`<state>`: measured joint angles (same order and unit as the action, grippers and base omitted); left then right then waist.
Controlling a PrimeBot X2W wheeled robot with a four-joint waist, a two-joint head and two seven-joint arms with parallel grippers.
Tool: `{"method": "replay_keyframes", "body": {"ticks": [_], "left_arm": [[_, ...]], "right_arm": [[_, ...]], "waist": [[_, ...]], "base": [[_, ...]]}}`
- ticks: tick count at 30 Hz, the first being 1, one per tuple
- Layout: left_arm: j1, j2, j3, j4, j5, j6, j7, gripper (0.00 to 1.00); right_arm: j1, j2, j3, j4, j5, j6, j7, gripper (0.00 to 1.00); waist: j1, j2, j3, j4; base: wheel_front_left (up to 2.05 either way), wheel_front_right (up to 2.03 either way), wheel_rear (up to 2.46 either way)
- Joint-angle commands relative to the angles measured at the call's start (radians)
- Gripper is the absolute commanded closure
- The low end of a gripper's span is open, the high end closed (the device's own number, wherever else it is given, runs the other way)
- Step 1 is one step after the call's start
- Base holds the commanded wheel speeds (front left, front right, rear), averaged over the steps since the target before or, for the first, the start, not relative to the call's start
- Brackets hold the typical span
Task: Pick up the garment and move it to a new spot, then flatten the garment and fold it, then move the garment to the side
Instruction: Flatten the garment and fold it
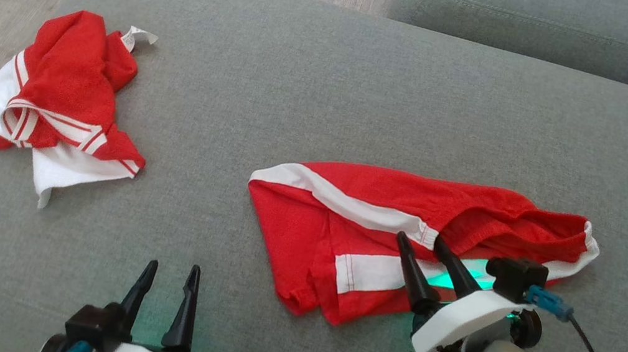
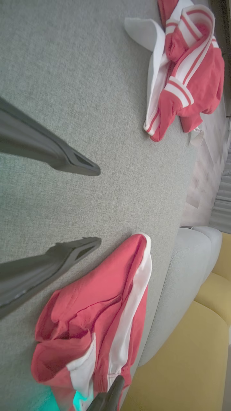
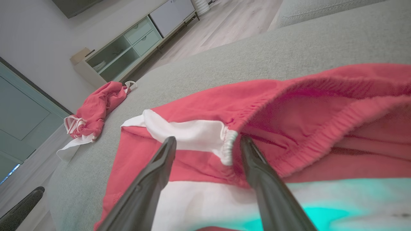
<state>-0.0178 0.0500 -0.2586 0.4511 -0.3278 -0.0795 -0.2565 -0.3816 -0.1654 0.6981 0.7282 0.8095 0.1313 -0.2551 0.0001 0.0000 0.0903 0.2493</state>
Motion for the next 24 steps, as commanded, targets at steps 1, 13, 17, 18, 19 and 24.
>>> {"method": "replay_keyframes", "body": {"ticks": [1, 13, 17, 18, 19, 24], "left_arm": [[-0.048, 0.0, 0.026, -0.027, -0.007, 0.003, -0.005, 0.0], [-0.036, 0.0, 0.046, -0.032, -0.007, 0.006, -0.005, 0.0], [-0.032, 0.0, 0.047, -0.032, -0.006, 0.008, -0.005, 0.0], [-0.031, 0.0, 0.047, -0.033, -0.007, 0.008, -0.005, 0.0], [-0.027, 0.0, 0.048, -0.034, -0.01, 0.008, -0.005, 0.0], [-0.016, 0.0, 0.054, -0.036, -0.011, 0.009, -0.005, 0.0]], "right_arm": [[-0.033, 0.015, 0.009, -0.016, 0.004, -0.001, -0.007, 0.01], [-0.009, -0.019, -0.087, -0.104, 0.028, -0.001, -0.007, 1.0], [0.02, -0.056, -0.12, -0.138, 0.105, -0.001, -0.007, 1.0], [0.025, -0.071, -0.123, -0.147, 0.13, -0.001, -0.007, 1.0], [0.034, -0.104, -0.116, -0.163, 0.179, -0.001, -0.007, 1.0], [0.051, -0.179, -0.065, -0.212, 0.258, -0.001, -0.004, 1.0]], "waist": [[-0.0001, 0.0, 0.004, 0.003], [-0.0001, 0.0, -0.022, -0.069], [-0.0001, 0.0, -0.045, -0.115], [-0.0001, 0.0, -0.051, -0.126], [-0.0001, 0.0, -0.06, -0.147], [-0.0001, 0.0, -0.072, -0.182]], "base": [[0.0, 0.0, 0.0], [0.0, 0.0, 0.0], [0.0, 0.0, 0.0], [0.0, 0.0, 0.0], [0.0, 0.0, 0.0], [0.0, 0.0, 0.0]]}}
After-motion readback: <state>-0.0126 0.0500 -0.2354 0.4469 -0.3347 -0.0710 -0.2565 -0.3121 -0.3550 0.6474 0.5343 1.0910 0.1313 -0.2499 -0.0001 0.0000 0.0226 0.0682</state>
